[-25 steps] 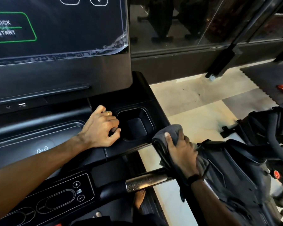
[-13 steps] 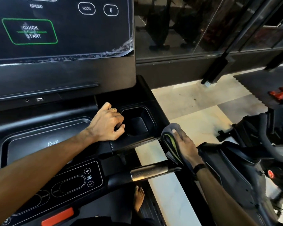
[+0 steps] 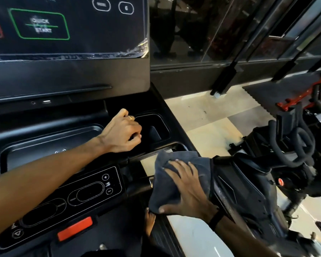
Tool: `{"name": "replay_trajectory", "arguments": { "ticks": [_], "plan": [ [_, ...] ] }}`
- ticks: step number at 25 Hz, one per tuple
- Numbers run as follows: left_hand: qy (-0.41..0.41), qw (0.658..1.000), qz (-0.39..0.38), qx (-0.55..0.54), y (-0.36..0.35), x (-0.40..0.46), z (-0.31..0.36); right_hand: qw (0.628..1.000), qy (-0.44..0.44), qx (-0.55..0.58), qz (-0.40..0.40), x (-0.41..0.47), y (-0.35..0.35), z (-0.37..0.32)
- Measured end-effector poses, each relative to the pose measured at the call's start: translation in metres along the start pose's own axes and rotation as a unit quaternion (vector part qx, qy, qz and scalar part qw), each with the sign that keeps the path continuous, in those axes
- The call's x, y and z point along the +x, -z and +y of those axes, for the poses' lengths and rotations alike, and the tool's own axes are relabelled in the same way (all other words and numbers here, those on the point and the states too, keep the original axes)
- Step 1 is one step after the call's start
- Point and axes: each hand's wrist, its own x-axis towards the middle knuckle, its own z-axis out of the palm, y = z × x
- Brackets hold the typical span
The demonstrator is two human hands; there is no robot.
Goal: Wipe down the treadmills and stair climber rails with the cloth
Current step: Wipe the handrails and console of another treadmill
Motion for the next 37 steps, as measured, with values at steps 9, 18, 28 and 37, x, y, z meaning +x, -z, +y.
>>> {"name": "replay_trajectory", "arguments": {
  "ticks": [9, 18, 28, 37],
  "plan": [
    [0.145, 0.989, 0.007, -0.033, 0.048, 0.004, 0.043, 0.986, 0.161, 0.005, -0.028, 0.079, 0.014, -0.076],
    [0.158, 0.98, -0.122, -0.008, 0.026, 0.02, 0.104, 0.977, 0.186, -0.036, 0.092, 0.056, -0.003, -0.008],
    [0.245, 0.969, -0.012, 0.018, 0.024, -0.005, 0.149, 0.94, 0.13, 0.174, -0.264, 0.089, 0.026, 0.036],
    [0.287, 0.955, 0.069, 0.037, 0.043, -0.045, 0.185, 0.991, 0.115, -0.066, 0.013, 0.036, 0.01, 0.005]
  ]
}}
